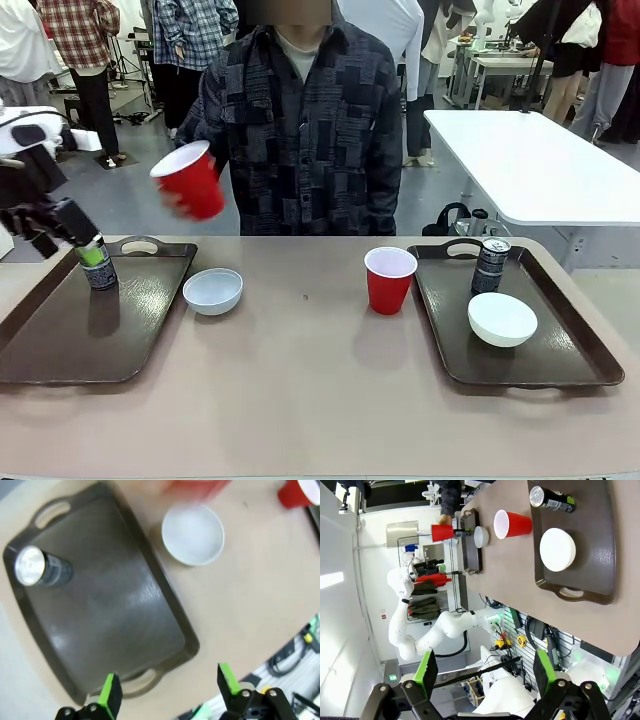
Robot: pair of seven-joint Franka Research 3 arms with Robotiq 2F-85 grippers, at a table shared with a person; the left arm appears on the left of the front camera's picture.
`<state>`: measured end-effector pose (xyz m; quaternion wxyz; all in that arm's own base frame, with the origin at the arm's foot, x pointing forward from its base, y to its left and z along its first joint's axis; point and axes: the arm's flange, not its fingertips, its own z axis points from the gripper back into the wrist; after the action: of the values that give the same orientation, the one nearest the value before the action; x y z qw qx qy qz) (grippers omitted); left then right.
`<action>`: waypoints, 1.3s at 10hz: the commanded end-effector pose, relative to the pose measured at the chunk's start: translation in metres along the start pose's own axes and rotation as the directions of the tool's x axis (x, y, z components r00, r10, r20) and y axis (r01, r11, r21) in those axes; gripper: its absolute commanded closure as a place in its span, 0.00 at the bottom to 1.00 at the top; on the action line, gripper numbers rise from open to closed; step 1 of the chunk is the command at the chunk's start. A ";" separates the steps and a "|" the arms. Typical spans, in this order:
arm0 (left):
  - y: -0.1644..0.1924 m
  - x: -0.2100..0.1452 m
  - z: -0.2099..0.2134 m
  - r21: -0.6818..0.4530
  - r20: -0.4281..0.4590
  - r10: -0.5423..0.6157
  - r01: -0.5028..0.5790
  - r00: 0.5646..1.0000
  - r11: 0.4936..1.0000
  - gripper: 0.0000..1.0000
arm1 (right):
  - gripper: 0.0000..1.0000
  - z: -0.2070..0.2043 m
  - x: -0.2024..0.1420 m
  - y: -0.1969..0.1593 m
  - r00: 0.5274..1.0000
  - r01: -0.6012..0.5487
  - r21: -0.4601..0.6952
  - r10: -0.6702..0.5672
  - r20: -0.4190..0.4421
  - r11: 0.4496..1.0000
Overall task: Prepare tableware on both trays.
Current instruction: Pick up a Picnic Bowl from the table and place it on a Handle tray.
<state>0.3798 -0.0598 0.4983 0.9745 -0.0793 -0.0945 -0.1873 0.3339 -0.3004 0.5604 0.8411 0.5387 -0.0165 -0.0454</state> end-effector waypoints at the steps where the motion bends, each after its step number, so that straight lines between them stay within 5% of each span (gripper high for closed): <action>1: -0.004 0.014 -0.008 0.012 0.010 0.023 -0.024 1.000 1.000 0.00 | 0.00 -0.004 -0.003 -0.003 1.000 -0.003 -0.016 0.003 0.005 1.000; 3: -0.009 -0.039 0.014 0.010 -0.009 -0.083 0.083 0.997 0.997 0.00 | 0.00 -0.004 -0.003 -0.003 1.000 -0.003 -0.016 0.003 0.005 1.000; 5: -0.009 -0.049 0.014 0.002 -0.031 -0.105 0.105 0.994 0.994 0.00 | 0.00 -0.004 -0.003 -0.003 1.000 -0.003 -0.016 0.003 0.005 1.000; 9: -0.003 -0.029 0.000 -0.008 -0.062 -0.053 0.052 0.997 0.999 0.00 | 0.00 -0.004 -0.003 -0.003 1.000 -0.003 -0.016 0.003 0.005 1.000; 13: -0.035 0.041 -0.050 0.106 -0.053 0.080 -0.074 0.995 0.992 0.00 | 0.00 -0.004 -0.003 -0.003 1.000 -0.003 -0.016 0.003 0.005 1.000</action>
<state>0.3919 -0.0942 0.4674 0.9810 -0.0556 -0.0694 -0.1724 0.3337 -0.3004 0.5602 0.8411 0.5387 -0.0165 -0.0459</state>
